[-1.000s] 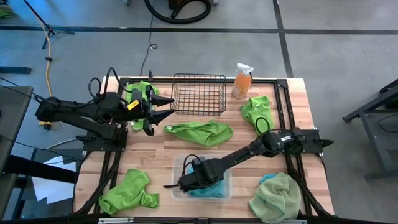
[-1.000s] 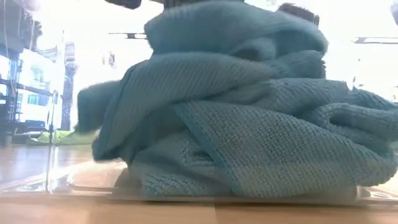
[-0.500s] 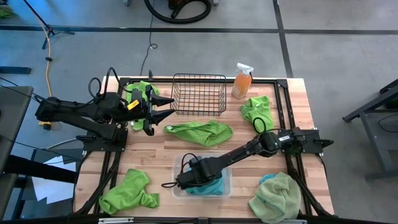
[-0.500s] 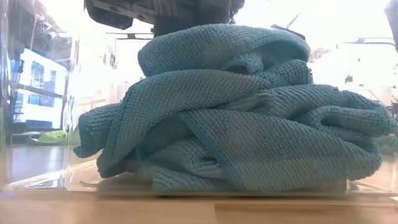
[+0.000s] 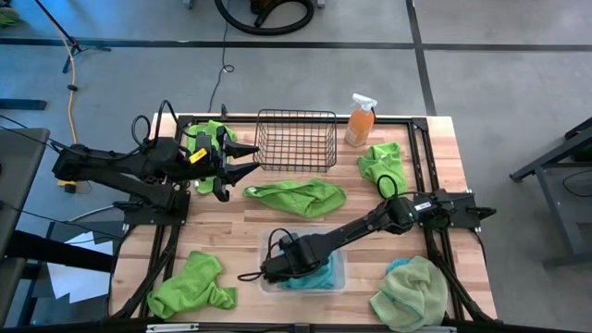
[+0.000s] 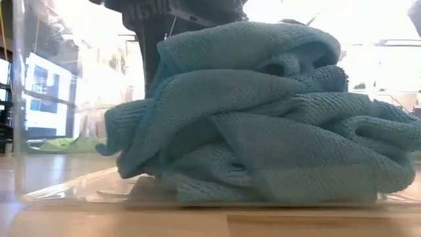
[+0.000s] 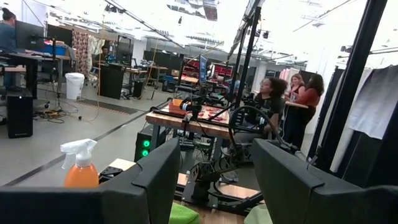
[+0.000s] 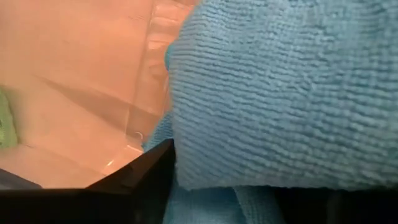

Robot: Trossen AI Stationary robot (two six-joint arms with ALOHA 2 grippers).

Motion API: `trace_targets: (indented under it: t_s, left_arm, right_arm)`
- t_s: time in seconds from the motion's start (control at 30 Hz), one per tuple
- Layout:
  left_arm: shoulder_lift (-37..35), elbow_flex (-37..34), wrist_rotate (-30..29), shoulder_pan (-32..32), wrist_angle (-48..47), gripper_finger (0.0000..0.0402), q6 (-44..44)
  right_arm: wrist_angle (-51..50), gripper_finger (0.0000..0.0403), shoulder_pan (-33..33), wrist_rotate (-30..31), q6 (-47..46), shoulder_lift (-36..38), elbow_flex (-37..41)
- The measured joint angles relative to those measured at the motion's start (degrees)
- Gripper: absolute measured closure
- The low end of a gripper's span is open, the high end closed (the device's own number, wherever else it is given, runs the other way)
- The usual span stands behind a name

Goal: Sort microfiber towel by color & place in baskets
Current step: Put the top right blue towel into the transparent bin, then put the middle green towel into the wire basket

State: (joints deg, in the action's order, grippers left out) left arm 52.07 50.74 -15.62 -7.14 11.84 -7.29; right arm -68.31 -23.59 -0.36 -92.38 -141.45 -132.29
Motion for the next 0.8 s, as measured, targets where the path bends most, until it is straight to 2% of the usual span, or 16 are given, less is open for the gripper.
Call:
trace_targets:
  t_s: [0.13,0.47,0.8]
  left_arm:
    - [0.0,0.0,0.0,0.0,0.0,0.0213,0.0]
    - [0.0,0.0,0.0,0.0,-0.2,0.0213,0.0]
    - [0.0,0.0,0.0,0.0,-0.5,0.0213,0.0]
  right_arm:
    - [0.0,0.0136,-0.1,-1.6,-0.1,0.3,0.0]
    - [-0.4,0.0135,-0.4,0.4,0.3,6.6,0.0]
    - [-2.1,0.0135,-0.5,1.8,11.0,14.3,0.0]
